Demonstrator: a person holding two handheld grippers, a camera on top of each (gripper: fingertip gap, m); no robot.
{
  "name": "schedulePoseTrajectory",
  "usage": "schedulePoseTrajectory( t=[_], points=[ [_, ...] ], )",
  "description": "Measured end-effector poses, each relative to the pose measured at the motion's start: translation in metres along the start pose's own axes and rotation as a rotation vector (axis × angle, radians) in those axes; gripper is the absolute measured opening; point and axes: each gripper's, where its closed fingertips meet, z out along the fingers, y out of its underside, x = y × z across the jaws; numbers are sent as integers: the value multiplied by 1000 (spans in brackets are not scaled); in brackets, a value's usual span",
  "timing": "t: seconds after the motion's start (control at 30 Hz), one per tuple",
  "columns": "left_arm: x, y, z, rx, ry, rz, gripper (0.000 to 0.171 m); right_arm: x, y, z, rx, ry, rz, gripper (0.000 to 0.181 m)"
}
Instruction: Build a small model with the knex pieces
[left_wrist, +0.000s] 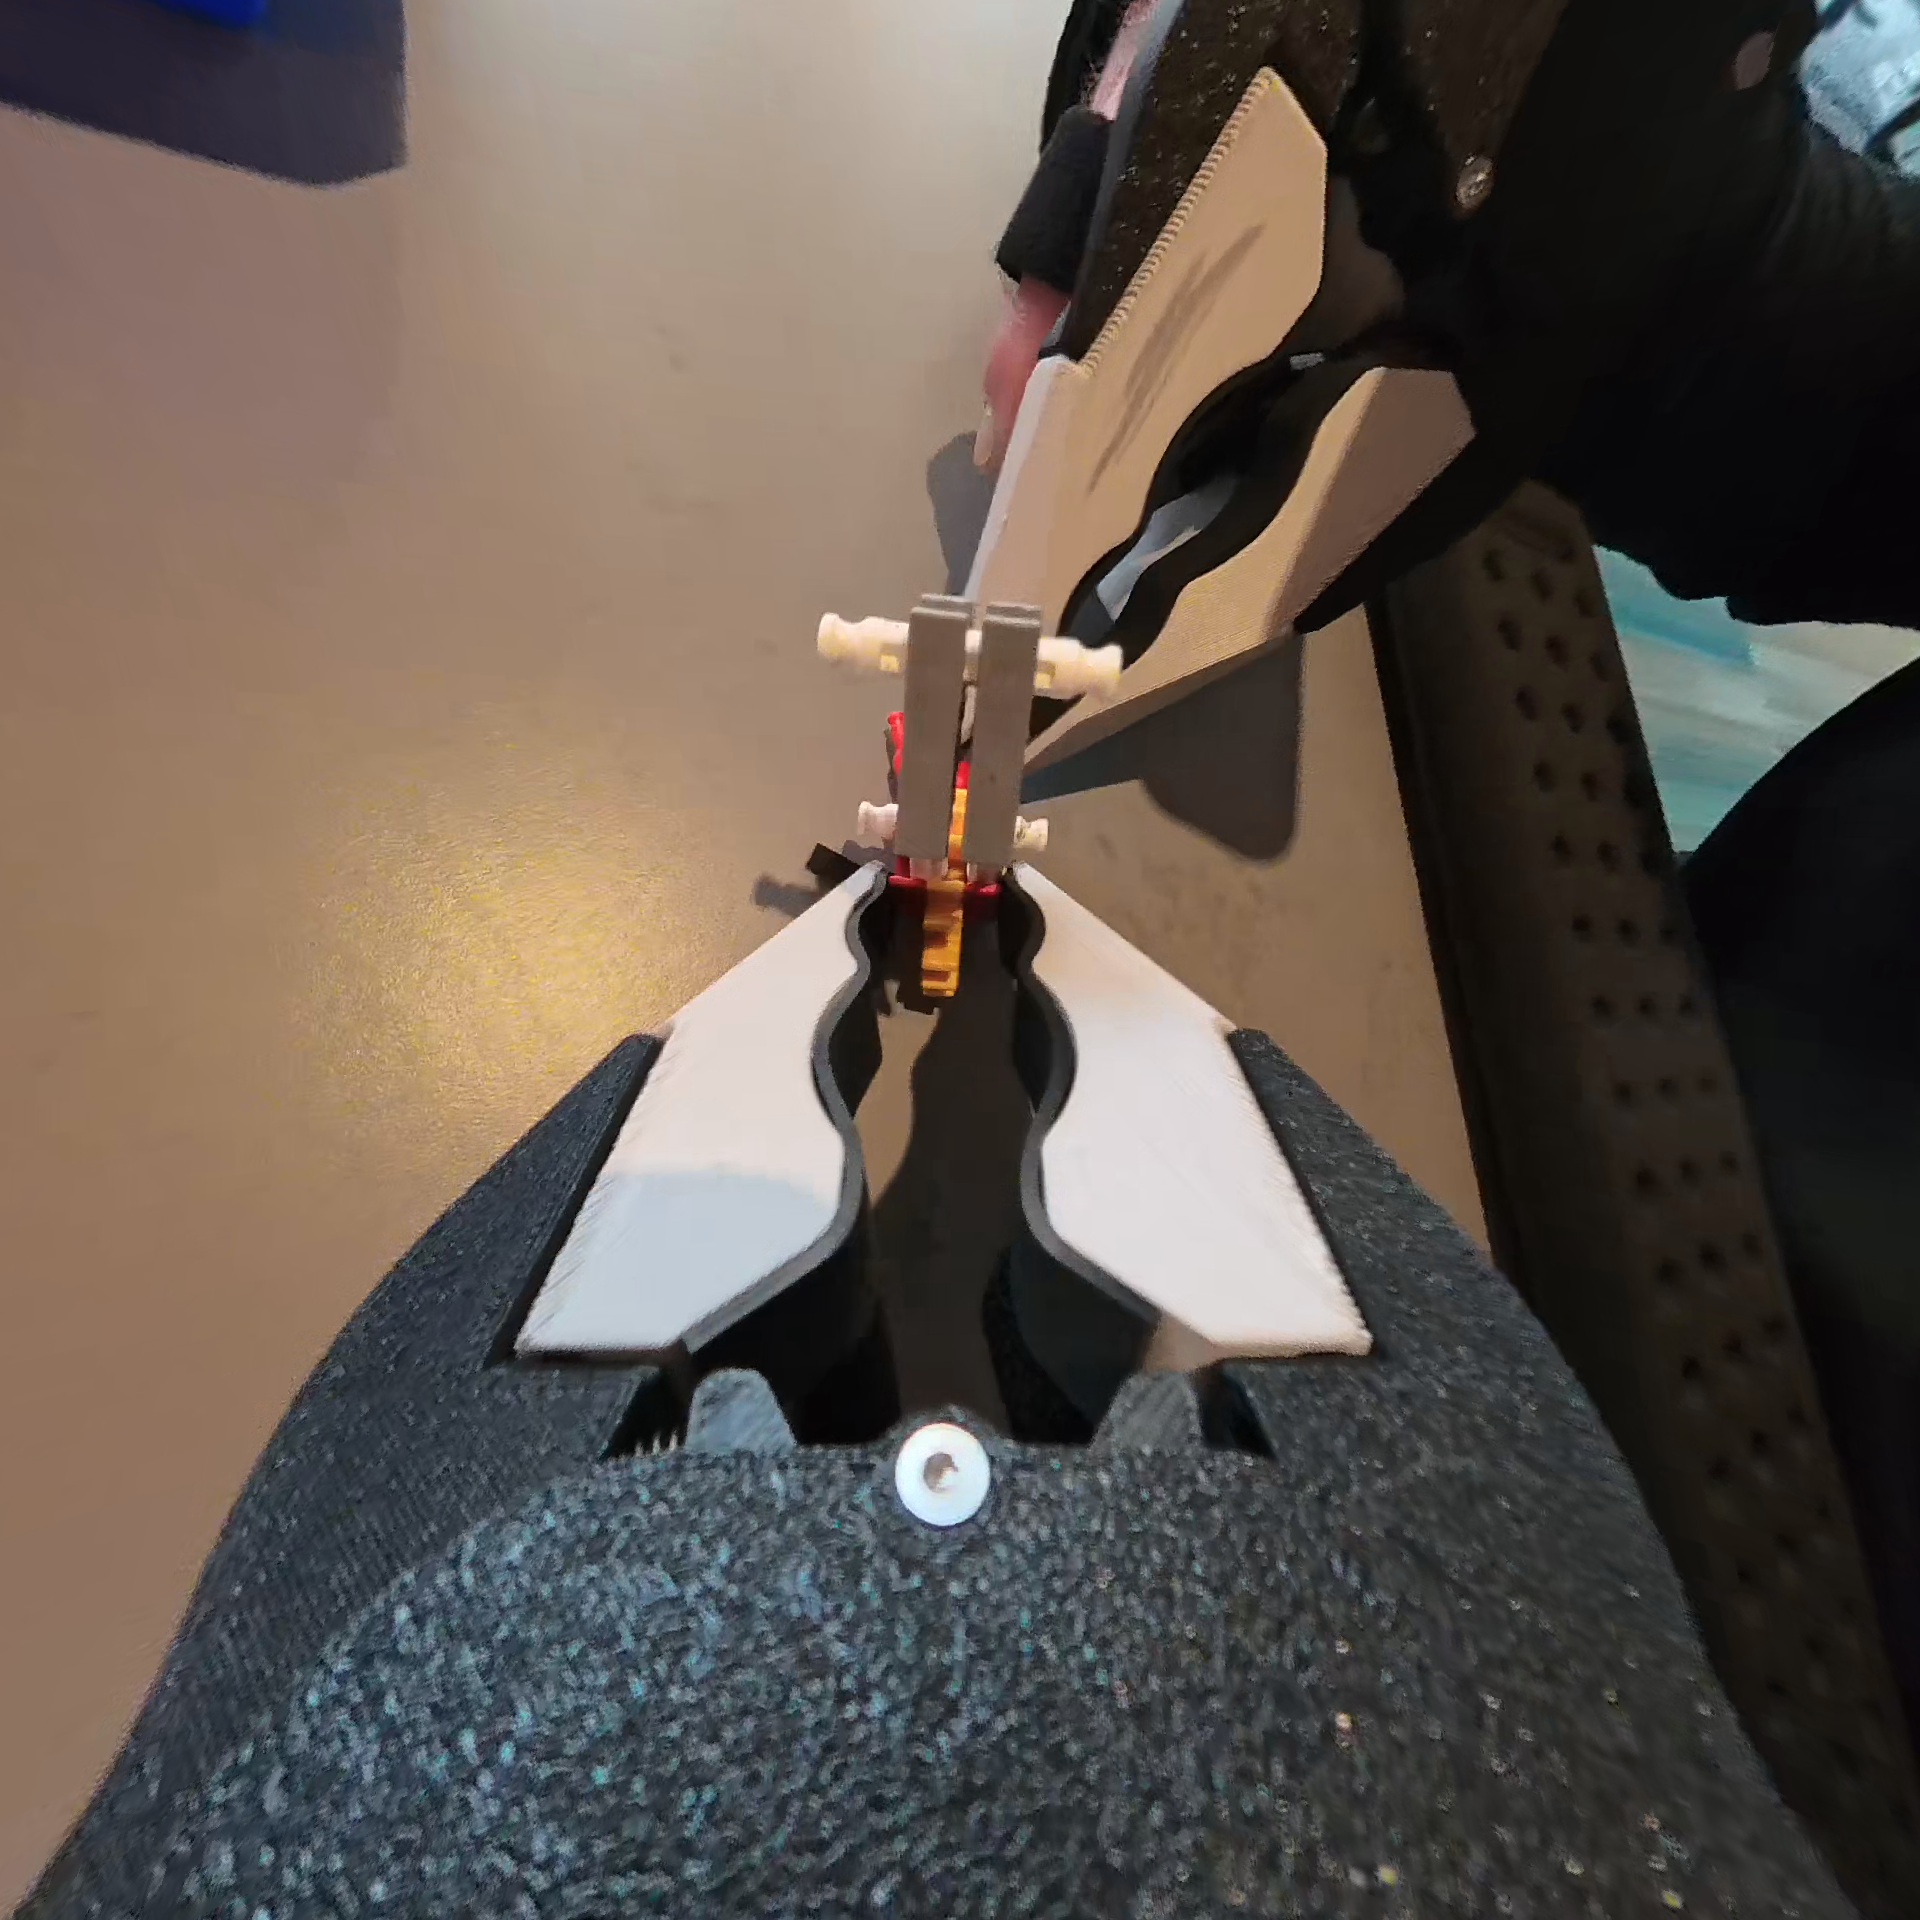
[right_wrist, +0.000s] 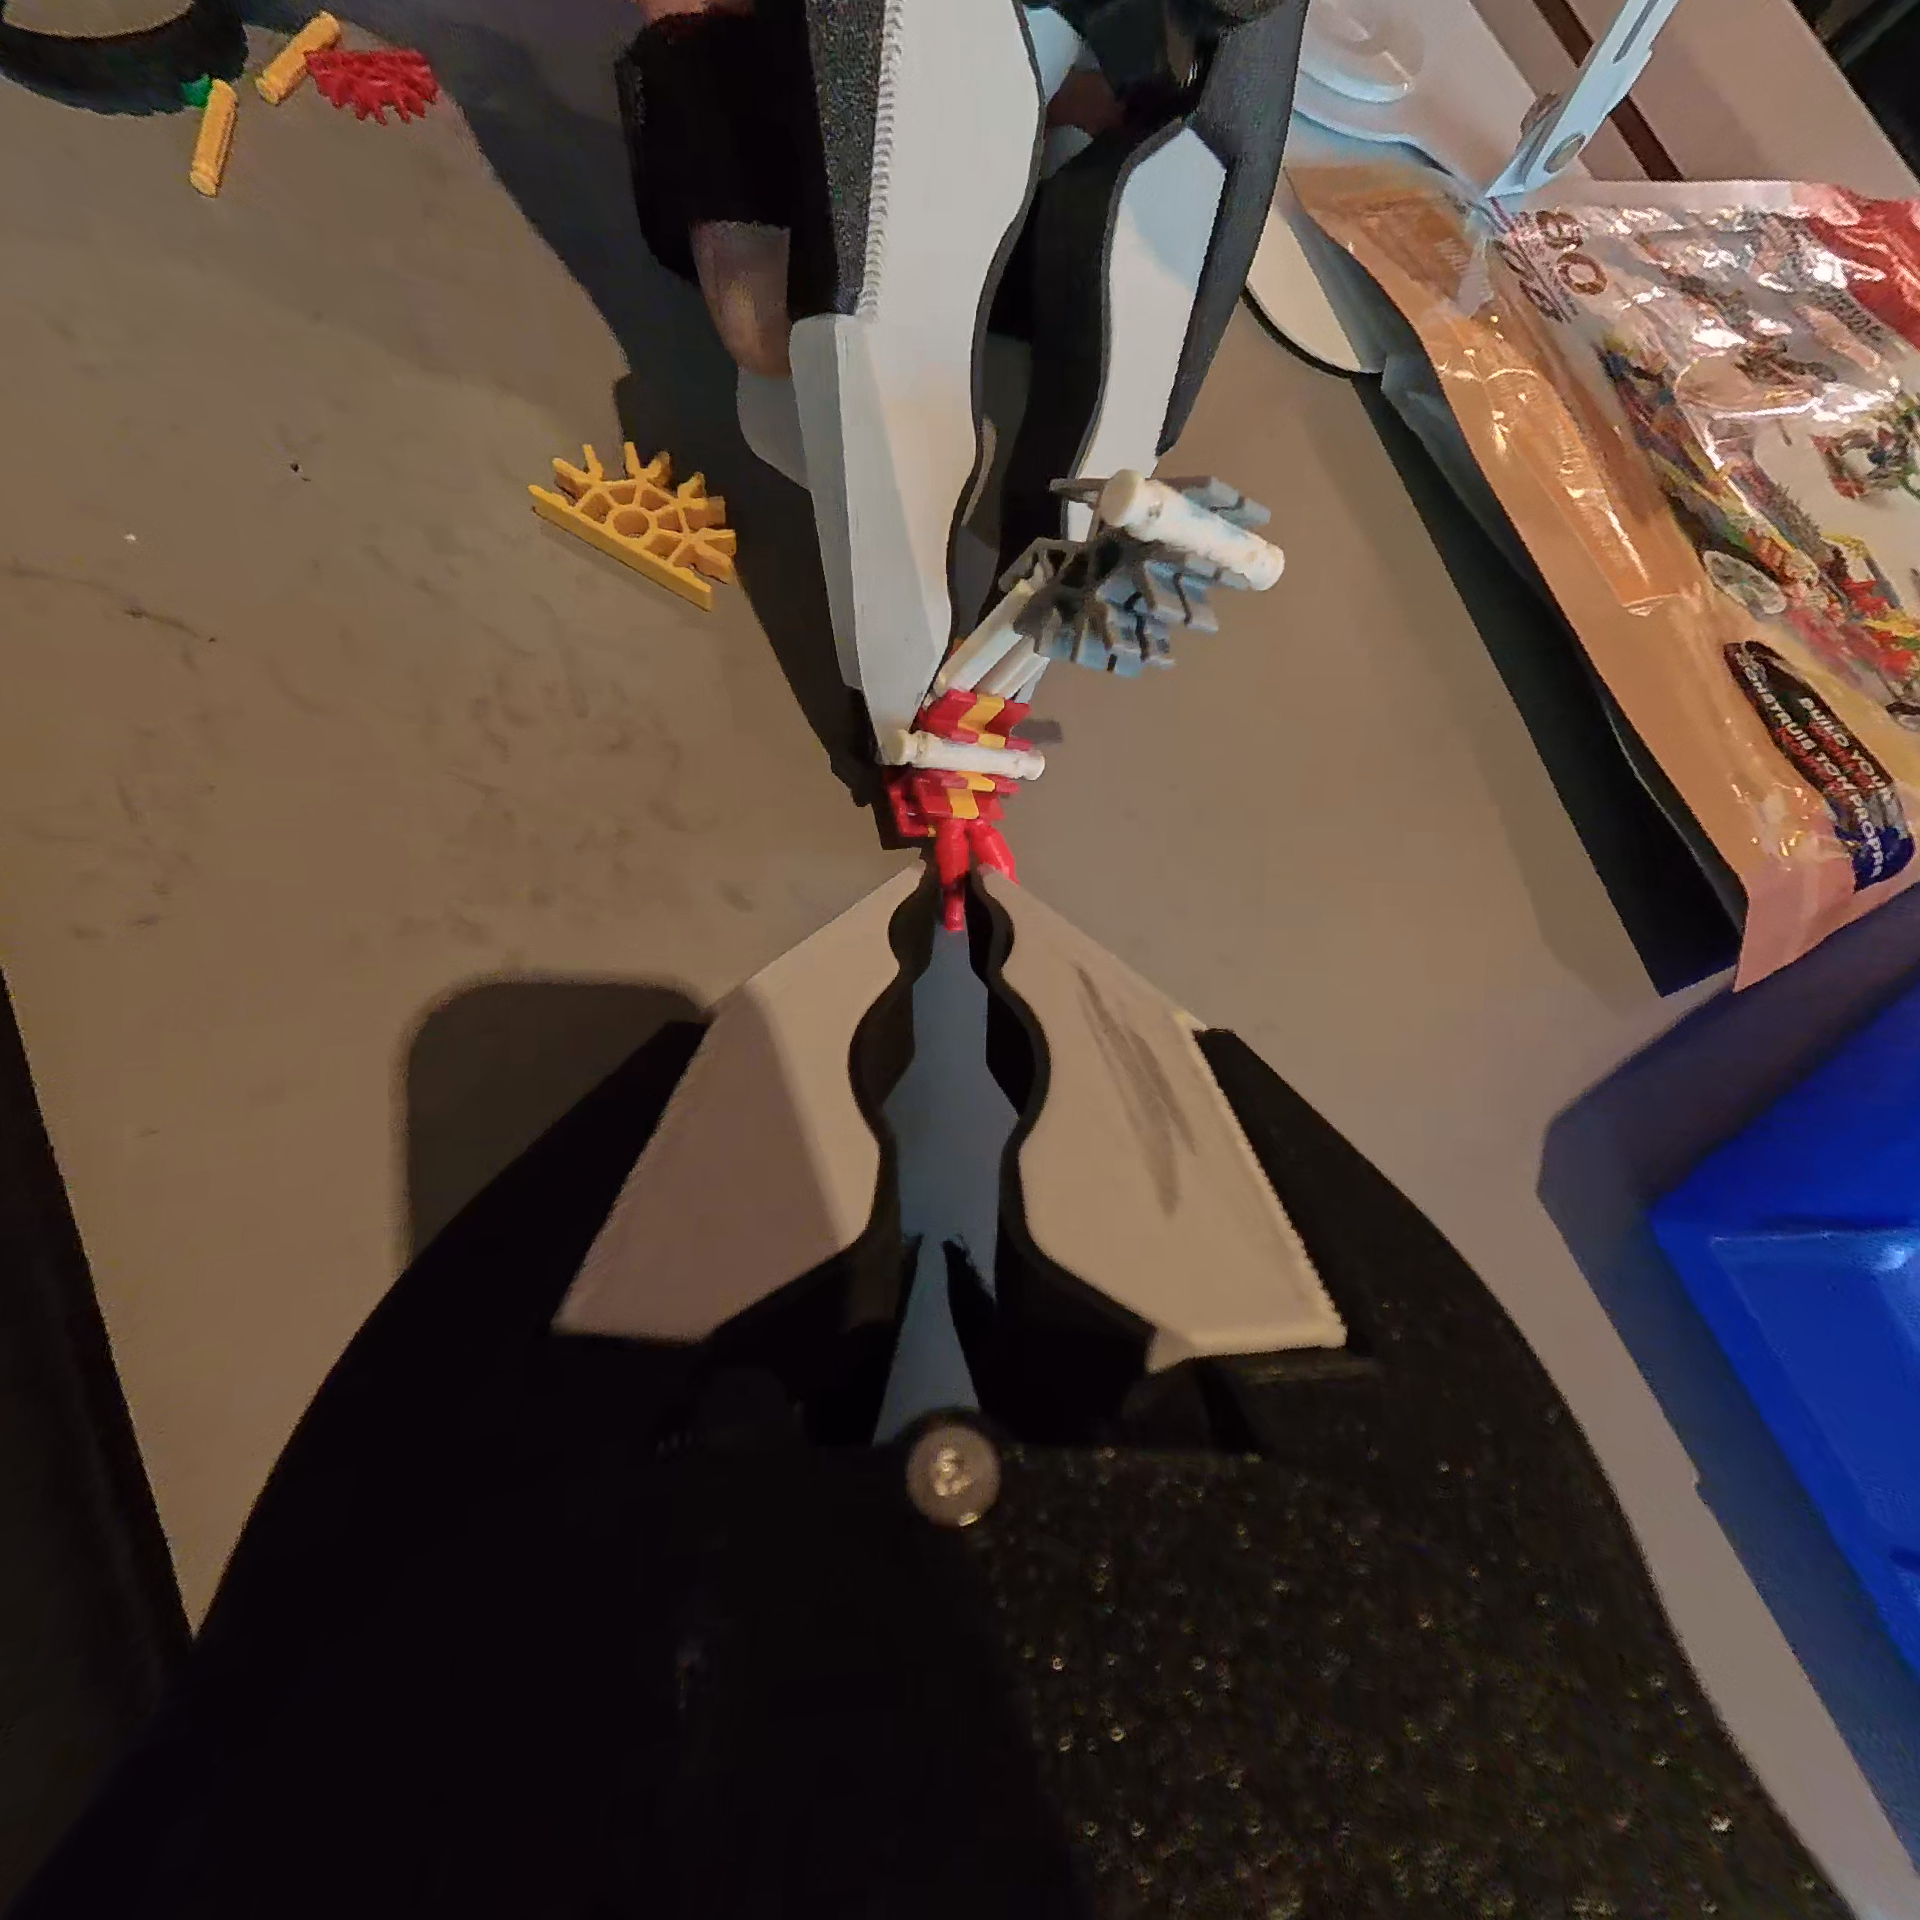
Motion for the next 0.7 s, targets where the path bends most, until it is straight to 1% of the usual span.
schedulePoseTrajectory(
  t=[0.27, 0.37, 0.57, 0.63, 0.7],
  points=[
    [0, -2, -1, 3, 71, -102, 17, 3, 0, 1, 5, 7, -9, 3],
    [-1, -2, -1, 3, 82, -118, 17, 4, -1, 1, 9, 13, -24, 2],
    [-1, -2, -1, 5, 58, -96, 17, 3, -1, 2, 6, 30, -49, 1],
    [-1, -1, 0, 4, 16, -26, 16, 1, -2, 3, 2, 29, -55, 1],
    [-1, 0, 1, 6, -24, -1, 17, 1, -2, 4, 1, 33, -54, 0]
  ],
)
